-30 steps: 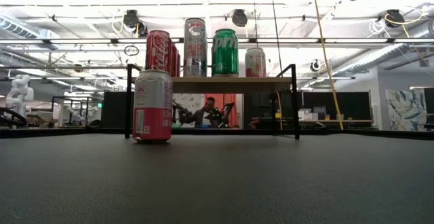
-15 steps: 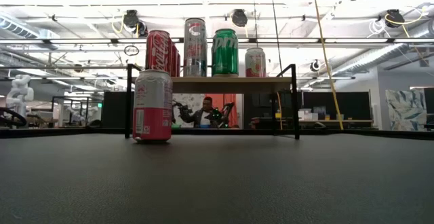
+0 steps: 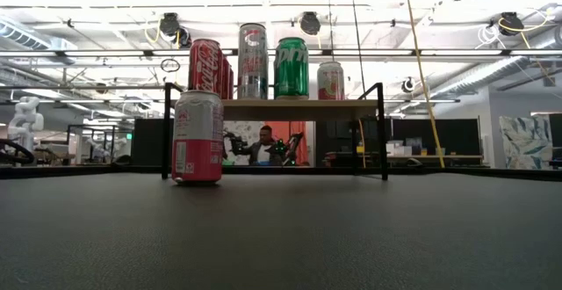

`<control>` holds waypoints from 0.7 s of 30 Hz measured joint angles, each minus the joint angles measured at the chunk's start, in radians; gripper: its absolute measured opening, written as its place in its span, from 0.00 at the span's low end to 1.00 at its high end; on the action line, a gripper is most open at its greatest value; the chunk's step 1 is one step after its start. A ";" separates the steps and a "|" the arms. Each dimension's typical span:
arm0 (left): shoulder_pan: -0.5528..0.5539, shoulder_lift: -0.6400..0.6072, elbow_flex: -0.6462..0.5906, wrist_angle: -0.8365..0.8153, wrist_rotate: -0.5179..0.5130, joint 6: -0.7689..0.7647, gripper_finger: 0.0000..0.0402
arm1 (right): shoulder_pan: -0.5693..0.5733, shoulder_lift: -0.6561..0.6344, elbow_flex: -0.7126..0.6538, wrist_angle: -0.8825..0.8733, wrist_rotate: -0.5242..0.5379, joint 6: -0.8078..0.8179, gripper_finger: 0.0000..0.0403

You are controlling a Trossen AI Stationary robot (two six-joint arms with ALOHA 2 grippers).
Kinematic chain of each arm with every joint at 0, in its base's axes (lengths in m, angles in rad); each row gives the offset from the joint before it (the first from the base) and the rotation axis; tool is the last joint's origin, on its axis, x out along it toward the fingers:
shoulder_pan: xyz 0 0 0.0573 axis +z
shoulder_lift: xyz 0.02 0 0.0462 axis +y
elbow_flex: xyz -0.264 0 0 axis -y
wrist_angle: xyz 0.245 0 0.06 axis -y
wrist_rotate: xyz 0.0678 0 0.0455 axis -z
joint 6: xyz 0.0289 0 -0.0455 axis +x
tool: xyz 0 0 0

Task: Place canned beverage on shelf
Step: Put the bottom pink soda can aligned with the other pink soda can on the shelf

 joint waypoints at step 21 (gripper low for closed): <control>-0.001 0.000 0.000 -0.005 0.003 0.000 0.75 | 0.000 0.007 0.011 -0.043 -0.002 0.019 0.72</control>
